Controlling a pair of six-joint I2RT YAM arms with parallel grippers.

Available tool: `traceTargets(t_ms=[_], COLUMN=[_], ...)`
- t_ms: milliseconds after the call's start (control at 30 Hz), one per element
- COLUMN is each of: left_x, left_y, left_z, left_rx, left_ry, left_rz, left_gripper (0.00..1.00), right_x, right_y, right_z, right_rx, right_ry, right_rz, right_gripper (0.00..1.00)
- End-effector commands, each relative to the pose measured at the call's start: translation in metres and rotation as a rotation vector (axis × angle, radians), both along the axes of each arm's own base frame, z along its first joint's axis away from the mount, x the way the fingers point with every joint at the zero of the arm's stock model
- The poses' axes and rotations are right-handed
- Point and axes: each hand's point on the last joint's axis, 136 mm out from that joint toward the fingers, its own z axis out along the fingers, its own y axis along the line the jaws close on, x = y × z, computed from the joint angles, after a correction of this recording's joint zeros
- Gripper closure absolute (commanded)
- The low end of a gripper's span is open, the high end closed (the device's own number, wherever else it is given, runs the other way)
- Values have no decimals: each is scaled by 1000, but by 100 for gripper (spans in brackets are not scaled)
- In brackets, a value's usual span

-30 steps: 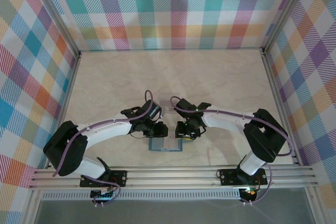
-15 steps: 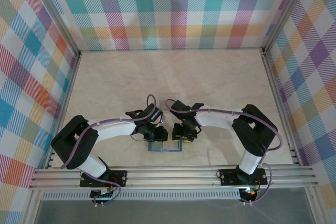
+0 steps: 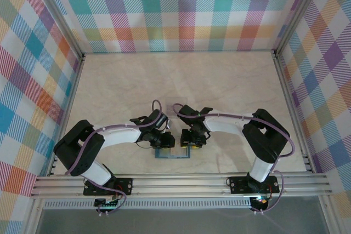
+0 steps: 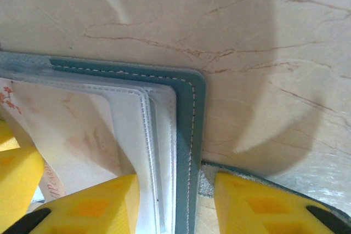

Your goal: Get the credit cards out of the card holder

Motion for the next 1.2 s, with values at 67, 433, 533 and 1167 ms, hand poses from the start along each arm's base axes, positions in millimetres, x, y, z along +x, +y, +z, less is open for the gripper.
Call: traceTargets(t_ms=[67, 433, 533, 1167], left_x=[1, 0, 1, -2], left_y=[1, 20, 23, 50], left_z=[0, 10, 18, 30], left_rx=[-25, 30, 30, 160], left_ry=[-11, -56, -83, -97], left_rz=[11, 27, 26, 34], left_gripper=[82, 90, 91, 92], right_x=[-8, -9, -9, -8], right_y=[-4, -6, -6, -6], right_z=[-7, -8, -7, -4], right_rx=[-36, -42, -40, -36], right_ry=[27, 28, 26, 20], right_rz=[22, 21, 22, 19], right_gripper=[59, 60, 60, 61])
